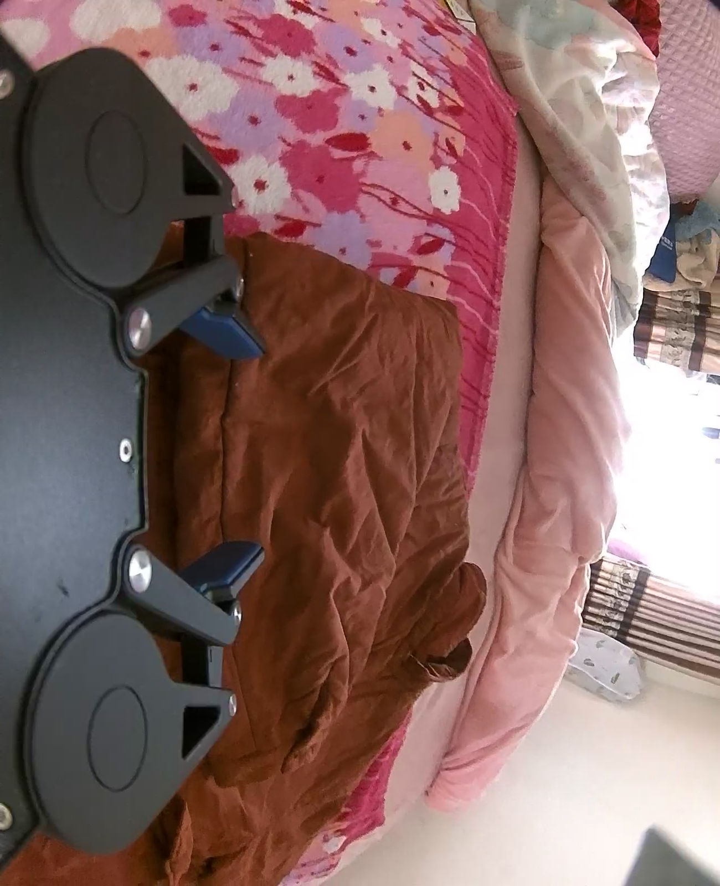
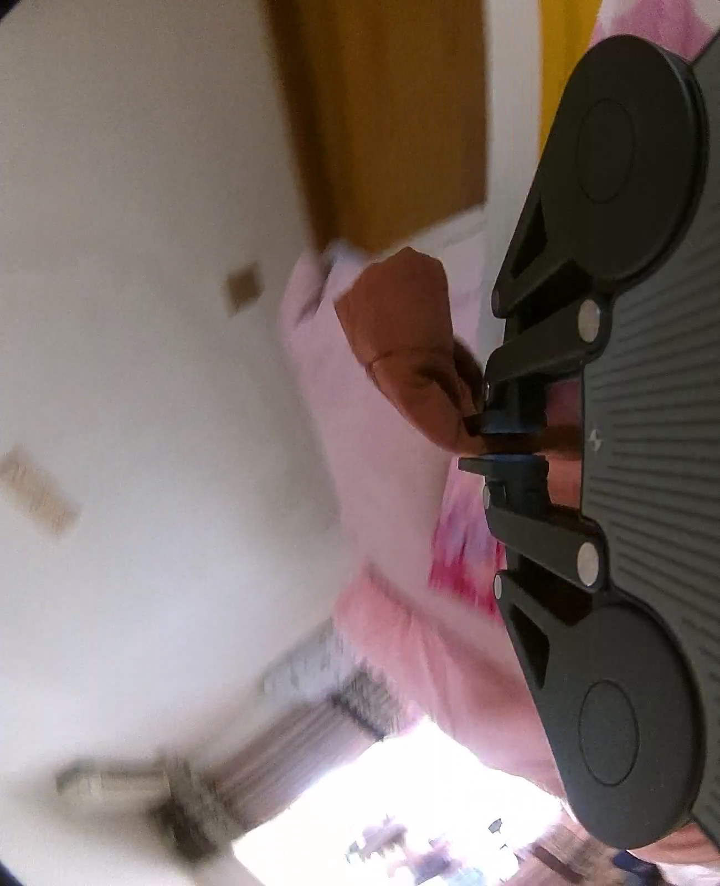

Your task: Fold large clothes

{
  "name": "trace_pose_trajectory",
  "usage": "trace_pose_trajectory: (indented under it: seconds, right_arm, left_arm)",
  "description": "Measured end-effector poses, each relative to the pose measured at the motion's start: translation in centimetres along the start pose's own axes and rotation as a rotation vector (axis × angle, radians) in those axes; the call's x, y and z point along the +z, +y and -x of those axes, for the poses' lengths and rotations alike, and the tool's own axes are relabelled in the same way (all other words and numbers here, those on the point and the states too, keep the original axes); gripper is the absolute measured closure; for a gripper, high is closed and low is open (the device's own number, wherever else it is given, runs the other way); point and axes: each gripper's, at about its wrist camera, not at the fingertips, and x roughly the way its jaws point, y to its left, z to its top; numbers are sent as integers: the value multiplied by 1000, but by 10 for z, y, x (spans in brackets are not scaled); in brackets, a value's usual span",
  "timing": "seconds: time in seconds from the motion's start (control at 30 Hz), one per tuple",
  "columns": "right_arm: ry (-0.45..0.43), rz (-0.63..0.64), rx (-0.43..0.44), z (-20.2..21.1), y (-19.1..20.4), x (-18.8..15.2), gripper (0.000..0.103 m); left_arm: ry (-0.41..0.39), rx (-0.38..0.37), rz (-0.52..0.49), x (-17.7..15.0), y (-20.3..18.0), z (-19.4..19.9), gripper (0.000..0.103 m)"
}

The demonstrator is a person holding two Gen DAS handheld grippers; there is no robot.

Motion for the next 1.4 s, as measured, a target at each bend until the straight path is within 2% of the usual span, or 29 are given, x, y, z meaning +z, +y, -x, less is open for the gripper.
trace_pose_trajectory:
  seconds: [0.17, 0.33, 0.4, 0.43, 0.47, 0.5, 0.53, 0.57, 0.63, 0.87, 0.93, 1.0, 1.07, 1.13, 1.2, 1.33, 1.4]
  right_arm:
    - [-42, 237, 244, 52, 105, -21, 96]
    - [57, 420, 571, 101, 210, -94, 94]
    - [140, 450, 701, 113, 242, -135, 79]
    - [185, 458, 752, 117, 253, -155, 63]
    - [263, 483, 806, 119, 266, -179, 34]
    - [329, 515, 825, 120, 275, -196, 25]
    - [374, 546, 825, 120, 280, -211, 24]
    - [398, 576, 815, 121, 281, -225, 32]
    - [423, 600, 798, 121, 273, -231, 32]
    - [564, 384, 625, 96, 190, -188, 32]
    - [567, 355, 568, 84, 163, -183, 32]
    - [583, 318, 505, 71, 146, -176, 32]
    - [602, 263, 478, 62, 128, -174, 32]
    - [616, 217, 461, 54, 117, -172, 32]
    - [628, 171, 441, 44, 110, -177, 32]
    - [635, 34, 418, 23, 104, -175, 35]
    - [627, -15, 395, 15, 104, -173, 63]
  left_arm:
    - [-9, -15, 4, -1, 1, 5, 29]
    - [1, -46, 29, -6, 1, 7, 29]
    - [-1, -77, 40, -7, -2, 10, 29]
    - [-2, -103, 41, -8, -4, 11, 29]
    - [-2, -133, 40, -8, -8, 12, 29]
    - [-1, -172, 42, -8, -12, 13, 29]
    - [2, -212, 46, -8, -16, 13, 29]
    - [7, -254, 56, -7, -20, 12, 29]
    - [26, -329, 90, -6, -28, 6, 29]
    - [109, -519, 257, 9, -69, -51, 29]
    - [121, -503, 284, 16, -82, -69, 32]
    - [134, -456, 285, 21, -96, -86, 36]
    - [145, -437, 271, 24, -107, -100, 39]
    - [144, -431, 243, 26, -116, -105, 89]
    - [136, -450, 245, 28, -117, -101, 89]
    - [49, -512, 225, 30, -108, -61, 90]
    - [-2, -541, 198, 26, -101, -35, 90]
